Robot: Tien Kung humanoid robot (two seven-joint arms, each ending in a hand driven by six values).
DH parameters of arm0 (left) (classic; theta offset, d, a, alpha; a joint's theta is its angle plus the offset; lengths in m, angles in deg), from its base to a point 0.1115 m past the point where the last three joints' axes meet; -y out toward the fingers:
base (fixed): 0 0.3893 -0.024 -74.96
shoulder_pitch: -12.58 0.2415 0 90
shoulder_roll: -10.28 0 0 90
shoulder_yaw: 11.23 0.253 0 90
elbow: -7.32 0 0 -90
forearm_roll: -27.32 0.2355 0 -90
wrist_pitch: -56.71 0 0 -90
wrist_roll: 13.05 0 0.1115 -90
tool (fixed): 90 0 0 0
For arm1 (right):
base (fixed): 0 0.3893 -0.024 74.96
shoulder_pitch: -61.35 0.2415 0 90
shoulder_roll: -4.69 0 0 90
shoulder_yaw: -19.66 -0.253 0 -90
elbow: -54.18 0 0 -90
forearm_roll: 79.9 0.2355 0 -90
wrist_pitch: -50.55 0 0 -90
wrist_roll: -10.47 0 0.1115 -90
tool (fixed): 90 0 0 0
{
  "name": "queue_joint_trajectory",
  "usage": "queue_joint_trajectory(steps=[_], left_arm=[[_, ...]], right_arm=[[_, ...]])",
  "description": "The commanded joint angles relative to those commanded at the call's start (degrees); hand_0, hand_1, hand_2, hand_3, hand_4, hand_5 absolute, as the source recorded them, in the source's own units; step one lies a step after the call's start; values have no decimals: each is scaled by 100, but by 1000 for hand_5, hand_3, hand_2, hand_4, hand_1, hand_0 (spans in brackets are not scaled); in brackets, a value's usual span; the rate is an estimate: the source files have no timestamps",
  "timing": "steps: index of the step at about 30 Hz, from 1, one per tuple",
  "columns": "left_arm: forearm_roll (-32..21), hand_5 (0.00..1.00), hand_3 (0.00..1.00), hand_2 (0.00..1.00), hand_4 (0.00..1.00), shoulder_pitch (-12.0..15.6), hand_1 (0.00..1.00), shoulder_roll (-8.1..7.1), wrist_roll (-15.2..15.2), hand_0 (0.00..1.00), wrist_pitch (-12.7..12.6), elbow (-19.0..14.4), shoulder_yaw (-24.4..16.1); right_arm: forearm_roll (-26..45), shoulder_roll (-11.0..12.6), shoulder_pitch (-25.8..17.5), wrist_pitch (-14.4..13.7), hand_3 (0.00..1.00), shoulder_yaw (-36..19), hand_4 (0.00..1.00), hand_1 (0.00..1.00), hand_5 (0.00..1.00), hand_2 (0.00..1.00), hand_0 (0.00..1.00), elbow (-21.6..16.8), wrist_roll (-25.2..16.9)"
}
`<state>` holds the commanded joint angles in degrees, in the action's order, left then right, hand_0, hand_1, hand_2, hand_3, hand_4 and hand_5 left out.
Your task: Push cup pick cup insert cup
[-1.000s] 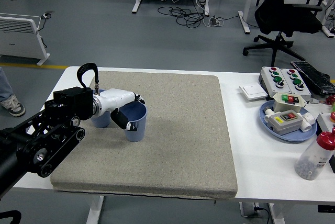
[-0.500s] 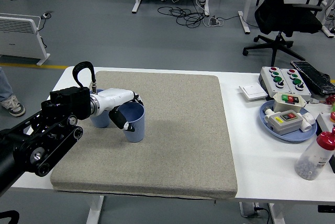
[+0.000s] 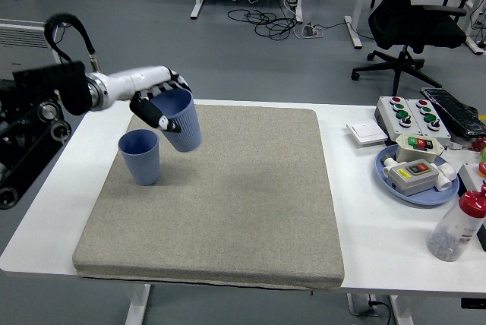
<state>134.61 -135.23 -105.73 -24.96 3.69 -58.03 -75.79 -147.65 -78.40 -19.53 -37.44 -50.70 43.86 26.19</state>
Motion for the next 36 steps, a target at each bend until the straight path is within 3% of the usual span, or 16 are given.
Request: queue_joint_trajectory(steps=[5, 13, 21, 36], left_arm=[[288, 82, 517, 531, 481, -257, 541, -121, 56, 436, 0, 371, -15], [519, 91, 518, 533, 465, -354, 544, -124, 36, 441, 0, 588, 178], [568, 90, 515, 533, 456, -530, 549, -132, 19, 443, 0, 826, 627], [300, 95, 514, 531, 459, -458, 549, -144, -59, 442, 0, 908, 893]], right_arm=[[-6, 6, -6, 0, 587, 6, 113, 666, 556, 671, 728, 0, 9], [8, 4, -3, -9, 587, 10, 113, 666, 557, 671, 729, 0, 1], [10, 0, -1, -17, 586, 13, 113, 666, 558, 671, 728, 0, 0], [-2, -9, -48, -20, 586, 5, 111, 666, 557, 672, 729, 0, 5]])
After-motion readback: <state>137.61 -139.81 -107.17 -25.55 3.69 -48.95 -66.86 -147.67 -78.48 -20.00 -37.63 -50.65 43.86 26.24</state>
